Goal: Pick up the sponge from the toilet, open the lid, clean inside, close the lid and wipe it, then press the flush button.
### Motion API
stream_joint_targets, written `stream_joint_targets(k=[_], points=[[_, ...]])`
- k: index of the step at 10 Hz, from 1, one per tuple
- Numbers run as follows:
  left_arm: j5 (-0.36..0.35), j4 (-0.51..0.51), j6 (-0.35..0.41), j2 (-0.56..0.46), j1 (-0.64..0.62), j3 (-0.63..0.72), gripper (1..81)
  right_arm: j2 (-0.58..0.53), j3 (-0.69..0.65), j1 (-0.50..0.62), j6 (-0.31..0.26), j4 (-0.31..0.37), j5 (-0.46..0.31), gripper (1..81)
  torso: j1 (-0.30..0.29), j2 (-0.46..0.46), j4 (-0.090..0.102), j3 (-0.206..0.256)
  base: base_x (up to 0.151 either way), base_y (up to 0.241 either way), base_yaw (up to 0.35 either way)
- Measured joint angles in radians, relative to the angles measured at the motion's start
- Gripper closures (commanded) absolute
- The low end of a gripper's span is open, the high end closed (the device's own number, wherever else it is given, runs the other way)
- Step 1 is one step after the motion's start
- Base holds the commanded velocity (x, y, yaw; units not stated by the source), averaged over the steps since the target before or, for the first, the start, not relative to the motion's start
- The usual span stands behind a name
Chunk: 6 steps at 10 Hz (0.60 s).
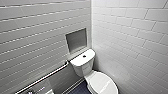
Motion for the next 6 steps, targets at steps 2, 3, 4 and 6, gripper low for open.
stream_joint_targets(k=[2, 3, 4, 6], points=[[0.001, 0.0, 0.0, 0.0, 0.014, 0.0, 1.0, 0.002, 0.0, -0.006, 0.0, 0.0, -0.001, 81.1, -0.028, 0.039, 0.0, 0.058, 0.0, 0.0, 0.0], [0.003, 0.0, 0.0, 0.0, 0.021, 0.0, 1.0, 0.006, 0.0, -0.011, 0.0, 0.0, -0.004, 81.1, -0.034, 0.049, 0.0, 0.087, 0.0, 0.0, 0.0], [0.004, 0.0, 0.0, 0.0, 0.024, 0.0, 1.0, 0.01, 0.001, -0.014, 0.0, -0.001, -0.005, 81.1, -0.036, 0.054, 0.0, 0.119, 0.0, 0.0, 0.0], [0.001, 0.0, 0.0, -0.001, 0.022, 0.0, 1.0, 0.01, 0.001, -0.009, 0.0, 0.0, -0.006, 81.1, -0.039, 0.055, 0.0, 0.148, 0.0, 0.0, 0.0]])
